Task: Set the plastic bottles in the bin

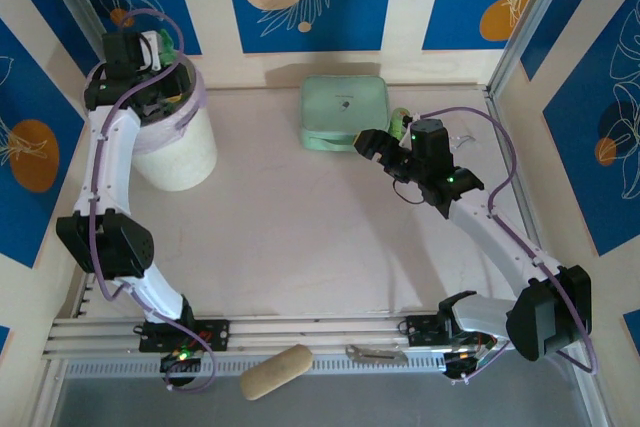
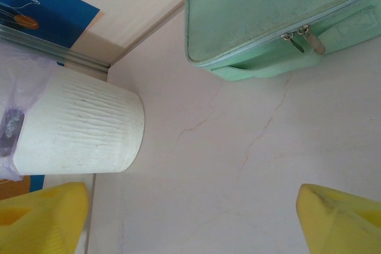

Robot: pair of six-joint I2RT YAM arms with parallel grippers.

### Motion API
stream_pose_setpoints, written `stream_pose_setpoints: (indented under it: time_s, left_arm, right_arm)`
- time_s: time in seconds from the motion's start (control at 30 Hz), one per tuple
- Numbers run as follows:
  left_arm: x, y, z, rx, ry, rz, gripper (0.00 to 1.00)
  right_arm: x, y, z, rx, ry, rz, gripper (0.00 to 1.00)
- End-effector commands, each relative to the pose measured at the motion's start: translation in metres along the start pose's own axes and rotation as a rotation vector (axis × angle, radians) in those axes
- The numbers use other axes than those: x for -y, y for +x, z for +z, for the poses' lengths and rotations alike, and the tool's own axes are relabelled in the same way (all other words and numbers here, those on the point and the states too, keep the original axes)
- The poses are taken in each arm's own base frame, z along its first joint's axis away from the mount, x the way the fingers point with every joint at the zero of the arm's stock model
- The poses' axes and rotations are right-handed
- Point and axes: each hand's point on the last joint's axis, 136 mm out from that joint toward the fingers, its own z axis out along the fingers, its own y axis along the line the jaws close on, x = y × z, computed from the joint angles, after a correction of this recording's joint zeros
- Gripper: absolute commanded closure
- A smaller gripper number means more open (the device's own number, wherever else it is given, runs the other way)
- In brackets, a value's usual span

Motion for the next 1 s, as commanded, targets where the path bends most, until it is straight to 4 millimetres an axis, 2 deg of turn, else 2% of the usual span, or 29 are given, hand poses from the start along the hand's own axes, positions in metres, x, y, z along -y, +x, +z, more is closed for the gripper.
stream_pose_setpoints:
  time_s: [0.0,0.07,0.13,0.27,0.43,0.57,0.7,0.97]
  left_arm:
    - [-0.013,-0.006,-0.011,0.006,-0.058,0.011,0.43]
    - [-0.014,-0.004,-0.013,0.004,-0.065,0.014,0.39]
    - [-0.015,-0.003,-0.015,0.001,-0.073,0.014,0.27]
    - [-0.016,-0.004,-0.022,0.022,-0.083,0.016,0.15]
    - [-0.015,-0.009,-0.031,0.043,-0.086,0.021,0.11]
    - [-0.023,-0.011,-0.038,0.063,-0.121,0.018,0.00]
    - [-0.020,-0.012,-0.047,0.089,-0.081,-0.005,0.00]
    - [0.024,-0.013,-0.079,0.150,0.140,-0.012,0.01]
  right_arm:
    - [0.005,0.001,-0.004,0.010,0.010,-0.007,0.09]
    - [0.005,0.001,-0.004,0.011,0.009,-0.007,0.09]
    - [0.004,0.001,-0.004,0.011,0.007,-0.007,0.09]
    - [0.003,0.001,-0.003,0.008,-0.001,-0.003,0.09]
    - [0.001,0.001,-0.004,0.011,-0.004,-0.005,0.09]
    - [0.000,0.002,-0.005,0.008,-0.007,-0.009,0.09]
    - [0.002,0.002,-0.006,0.015,0.003,-0.015,0.09]
    - [0.011,-0.004,-0.002,0.026,0.065,-0.076,0.09]
